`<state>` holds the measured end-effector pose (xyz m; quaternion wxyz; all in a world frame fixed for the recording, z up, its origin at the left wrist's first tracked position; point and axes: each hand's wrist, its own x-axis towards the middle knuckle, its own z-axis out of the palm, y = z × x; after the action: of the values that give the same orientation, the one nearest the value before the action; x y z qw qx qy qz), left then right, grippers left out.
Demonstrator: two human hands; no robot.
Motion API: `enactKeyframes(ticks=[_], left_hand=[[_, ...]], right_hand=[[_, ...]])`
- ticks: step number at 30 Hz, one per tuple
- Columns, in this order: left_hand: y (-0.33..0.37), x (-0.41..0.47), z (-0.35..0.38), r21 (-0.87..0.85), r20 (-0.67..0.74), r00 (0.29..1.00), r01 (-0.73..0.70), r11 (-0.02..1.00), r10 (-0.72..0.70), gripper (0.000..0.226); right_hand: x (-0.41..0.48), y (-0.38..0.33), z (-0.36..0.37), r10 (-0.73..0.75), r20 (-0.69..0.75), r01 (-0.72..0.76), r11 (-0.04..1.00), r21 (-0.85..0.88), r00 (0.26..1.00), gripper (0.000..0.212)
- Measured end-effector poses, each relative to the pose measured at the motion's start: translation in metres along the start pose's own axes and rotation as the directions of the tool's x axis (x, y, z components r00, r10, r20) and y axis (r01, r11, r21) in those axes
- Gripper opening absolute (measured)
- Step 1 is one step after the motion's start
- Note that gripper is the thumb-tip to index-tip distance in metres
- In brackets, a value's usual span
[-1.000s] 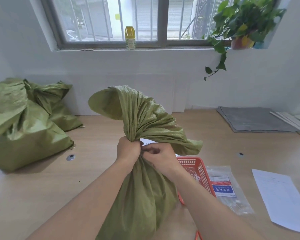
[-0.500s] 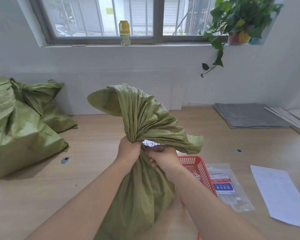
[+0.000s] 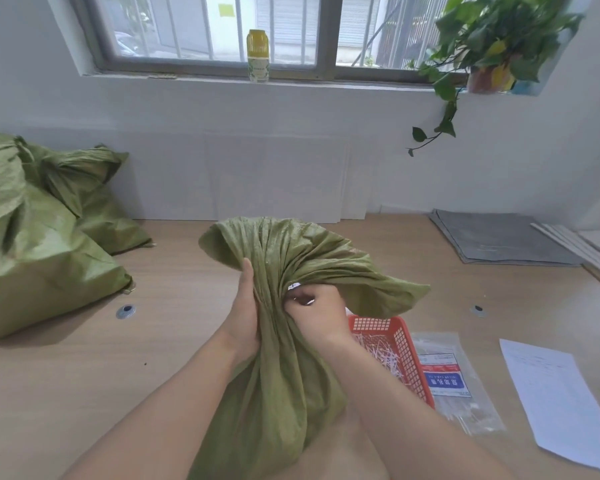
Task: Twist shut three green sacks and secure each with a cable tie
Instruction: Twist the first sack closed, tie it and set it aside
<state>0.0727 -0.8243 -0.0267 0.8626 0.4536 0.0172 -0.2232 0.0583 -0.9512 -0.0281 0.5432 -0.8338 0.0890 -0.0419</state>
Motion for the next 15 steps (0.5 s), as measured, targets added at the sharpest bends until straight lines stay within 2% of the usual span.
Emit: enactKeyframes(ticks=[2,5,7,9,11,13,15], left_hand=[[-0.001,0.002,-0.001,-0.030,-0.037,0.999,-0.025,0.999,0.024,0.101],[-0.007,0.008,-0.005,-0.040,-0.095,0.994,-0.052,0.998,0.048,0.098],[-0.009,0.013,-0.006,-0.054,-0.130,0.991,-0.038,0.998,0.031,0.088],[-0.010,0.018,-0.005,-0.077,-0.206,0.978,0.017,0.997,-0.032,0.070],[-0.010,0.021,-0.007,-0.104,-0.320,0.943,0.065,0.992,-0.095,0.049],[-0.014,0.024,-0.014,-0.073,-0.411,0.909,0.047,0.996,-0.073,0.030],[-0.017,0.025,-0.020,-0.025,-0.468,0.883,0.001,1.000,-0.012,0.021]], right_hand=[[-0.003,0.003,0.003,-0.019,0.042,0.018,1.000,0.006,0.999,0.012],[-0.009,0.004,0.007,-0.041,0.092,0.035,0.997,0.070,0.995,0.013],[-0.014,0.005,0.009,-0.121,0.047,0.116,0.988,0.102,0.991,0.008],[-0.017,0.010,0.012,-0.269,-0.035,0.270,0.962,0.037,0.962,0.004],[-0.018,0.016,0.013,-0.446,-0.034,0.438,0.889,-0.134,0.895,0.014],[-0.016,0.019,0.012,-0.594,0.067,0.586,0.756,-0.292,0.801,0.015],[-0.014,0.021,0.013,-0.651,0.178,0.657,0.634,-0.408,0.738,0.036]])
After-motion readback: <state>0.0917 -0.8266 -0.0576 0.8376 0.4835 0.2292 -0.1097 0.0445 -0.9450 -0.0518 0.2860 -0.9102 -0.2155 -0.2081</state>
